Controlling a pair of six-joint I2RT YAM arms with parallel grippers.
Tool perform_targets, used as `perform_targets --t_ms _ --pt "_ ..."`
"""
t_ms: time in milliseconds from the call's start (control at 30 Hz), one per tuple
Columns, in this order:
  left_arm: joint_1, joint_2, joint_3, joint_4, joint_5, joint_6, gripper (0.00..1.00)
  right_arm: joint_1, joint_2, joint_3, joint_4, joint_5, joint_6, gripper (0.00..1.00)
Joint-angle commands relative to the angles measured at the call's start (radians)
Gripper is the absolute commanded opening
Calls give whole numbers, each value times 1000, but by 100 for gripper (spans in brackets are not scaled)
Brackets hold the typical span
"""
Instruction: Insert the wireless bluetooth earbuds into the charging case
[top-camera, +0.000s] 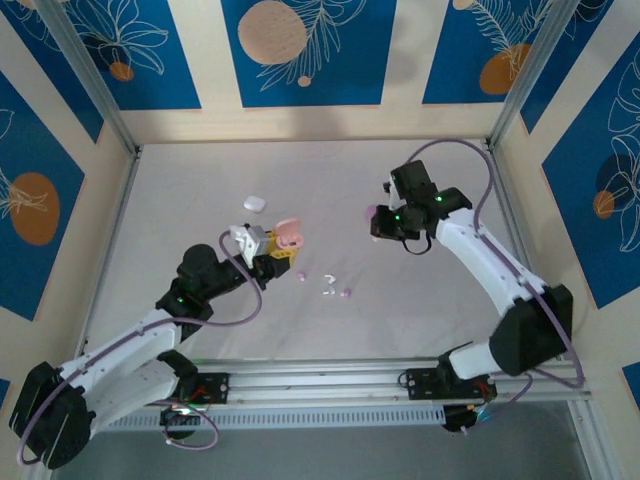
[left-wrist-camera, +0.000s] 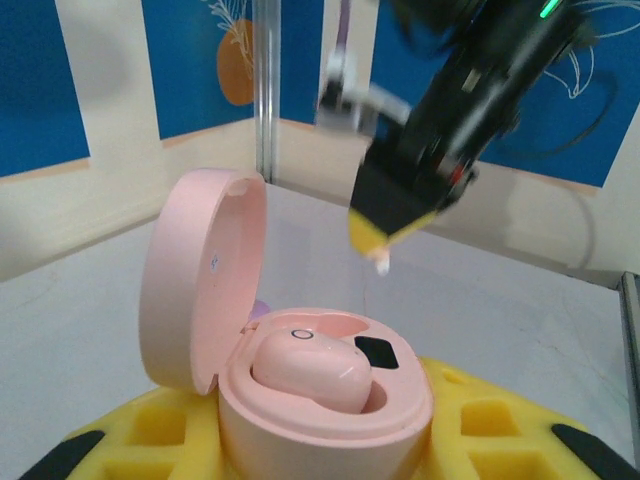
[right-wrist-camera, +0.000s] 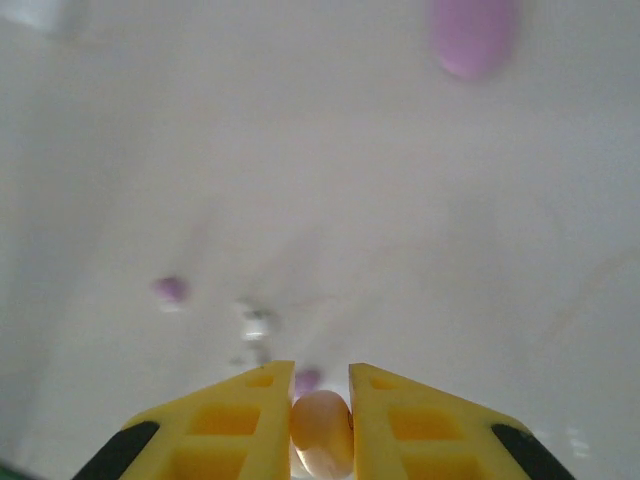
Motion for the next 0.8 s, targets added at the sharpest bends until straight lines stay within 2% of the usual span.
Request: perform_targets --t_ms 0,200,367,600,767 --pt "-15 28 20 66 40 9 30 90 -69 69 -29 -45 18 20" --pt "-32 55 33 74 31 20 30 280 -69 183 -19 23 -23 20" --pt "-42 49 35 66 20 32 30 388 -11 253 -29 62 -61 20" --pt "-45 39 31 71 22 36 30 465 73 317 -39 122 -78 20" --pt "-45 35 27 86 28 34 30 477 98 328 -48 179 -79 20"
